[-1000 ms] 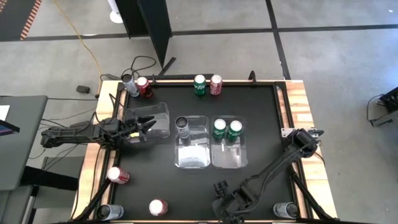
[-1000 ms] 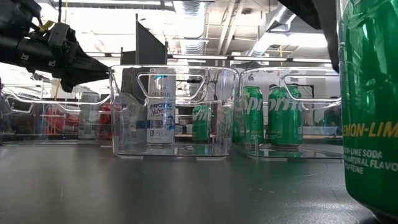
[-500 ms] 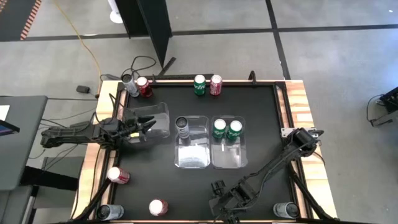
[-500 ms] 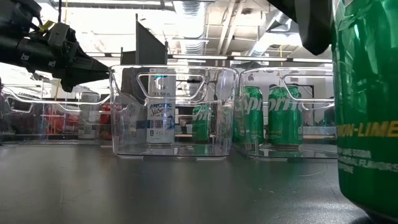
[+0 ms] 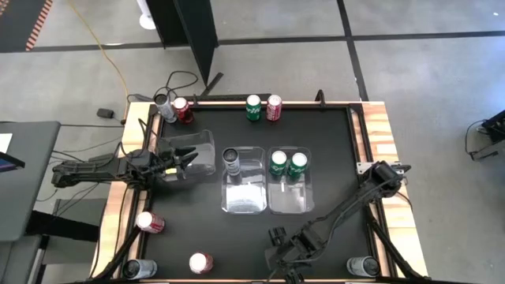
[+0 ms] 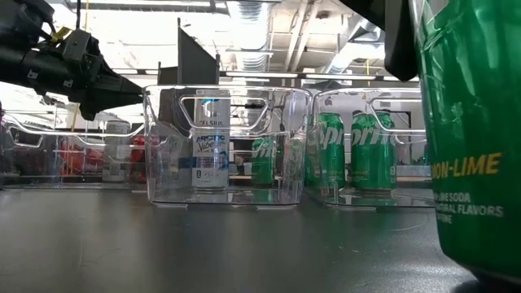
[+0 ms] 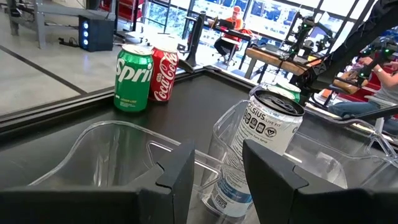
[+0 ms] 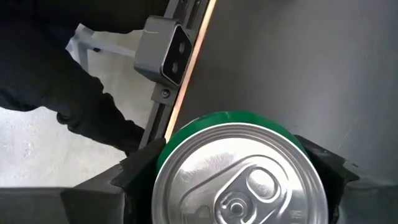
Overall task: Sort soda cans
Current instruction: Put the bottom green soda can into the right transparent bin
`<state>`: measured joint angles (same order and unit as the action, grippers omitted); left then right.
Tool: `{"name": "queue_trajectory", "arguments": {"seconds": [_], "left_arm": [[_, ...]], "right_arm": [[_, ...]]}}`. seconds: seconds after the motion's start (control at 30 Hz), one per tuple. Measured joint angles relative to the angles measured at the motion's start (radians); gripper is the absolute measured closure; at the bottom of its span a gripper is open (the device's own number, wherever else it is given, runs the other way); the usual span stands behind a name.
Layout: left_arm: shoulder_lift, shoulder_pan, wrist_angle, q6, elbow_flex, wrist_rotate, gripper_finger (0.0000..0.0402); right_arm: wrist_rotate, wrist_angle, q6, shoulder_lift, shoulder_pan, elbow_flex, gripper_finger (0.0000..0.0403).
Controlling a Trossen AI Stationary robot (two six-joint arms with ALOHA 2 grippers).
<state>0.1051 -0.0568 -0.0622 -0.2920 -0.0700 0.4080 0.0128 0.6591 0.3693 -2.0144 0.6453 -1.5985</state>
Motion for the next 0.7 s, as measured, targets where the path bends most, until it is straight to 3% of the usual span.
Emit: {"name": "queue_trajectory", "arguments": {"seconds": [0.2, 0.47, 0.7], "left_arm": [[0.000, 0.000, 0.000, 0.000, 0.000, 0.000, 0.0270], [0.000, 0.000, 0.008, -0.008, 0.000, 0.000, 0.0270], [0.000, 0.000, 0.029, 0.014, 0.002, -0.013, 0.0270]], "right_arm": [[0.018, 0.132, -0.009, -0.006, -0.016, -0.087, 0.0106], [0.062, 0.334, -0.056, -0.004, -0.042, -0.300, 0.0106], [0.263, 0.638, -0.063, -0.003, -0.071, -0.552, 0.0106]]}}
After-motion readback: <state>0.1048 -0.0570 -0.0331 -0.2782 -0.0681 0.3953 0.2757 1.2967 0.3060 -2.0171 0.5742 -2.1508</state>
